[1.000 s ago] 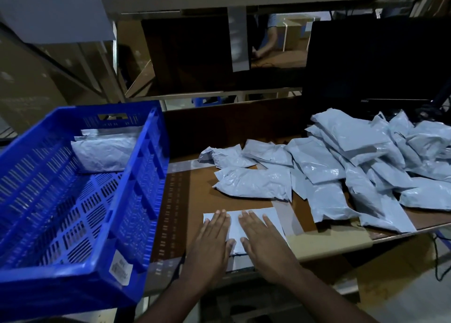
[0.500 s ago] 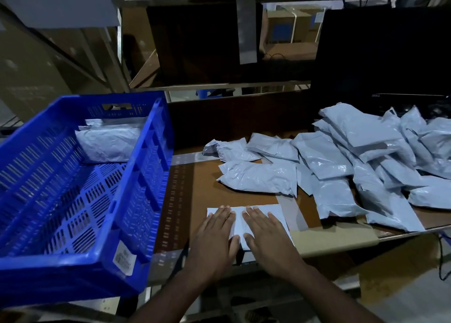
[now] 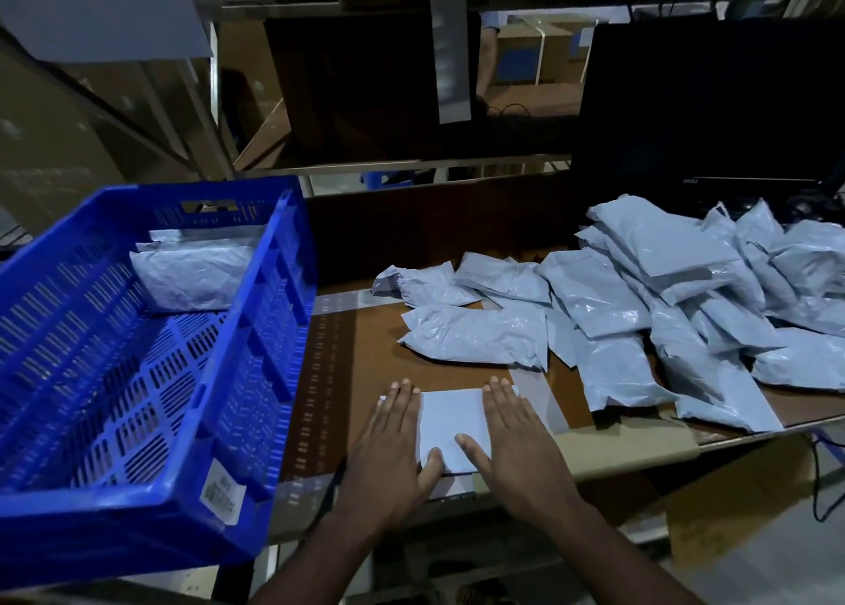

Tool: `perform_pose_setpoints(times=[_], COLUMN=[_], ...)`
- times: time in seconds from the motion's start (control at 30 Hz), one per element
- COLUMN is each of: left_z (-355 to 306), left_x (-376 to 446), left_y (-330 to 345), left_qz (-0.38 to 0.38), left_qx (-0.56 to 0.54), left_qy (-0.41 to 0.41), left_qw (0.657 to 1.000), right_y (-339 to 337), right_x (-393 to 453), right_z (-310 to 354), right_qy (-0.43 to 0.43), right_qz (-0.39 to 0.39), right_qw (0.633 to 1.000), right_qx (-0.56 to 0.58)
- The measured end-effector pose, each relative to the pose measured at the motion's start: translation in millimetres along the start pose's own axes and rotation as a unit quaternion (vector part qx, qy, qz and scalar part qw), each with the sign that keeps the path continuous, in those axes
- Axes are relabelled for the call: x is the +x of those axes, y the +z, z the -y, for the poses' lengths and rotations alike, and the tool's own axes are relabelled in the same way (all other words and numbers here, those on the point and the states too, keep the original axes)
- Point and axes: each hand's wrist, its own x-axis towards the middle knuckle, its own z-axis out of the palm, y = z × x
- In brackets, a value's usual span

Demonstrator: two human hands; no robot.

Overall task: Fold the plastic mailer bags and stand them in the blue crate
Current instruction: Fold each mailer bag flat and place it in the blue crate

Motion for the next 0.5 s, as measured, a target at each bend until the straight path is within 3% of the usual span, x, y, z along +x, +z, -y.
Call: perform_pose_setpoints(times=[0.37, 0.5], left_z=[6.3, 8.2], left_x=[7.9, 13.9], left_y=[-16.9, -37.1], left_qz=[0.055, 0.054], left_qx=[-0.061, -0.060], left_qy=[-0.016, -0.021], left_qw=[0.996, 0.997], right_y=[0.3, -3.3], right_x=[-7.6, -8.9], right_z=[-11.7, -13.0], right_qy=[0.074, 0.077], right_qz=[-0.018, -0.031], right_qw=[0.997, 0.993], right_qx=[0.025, 0.084])
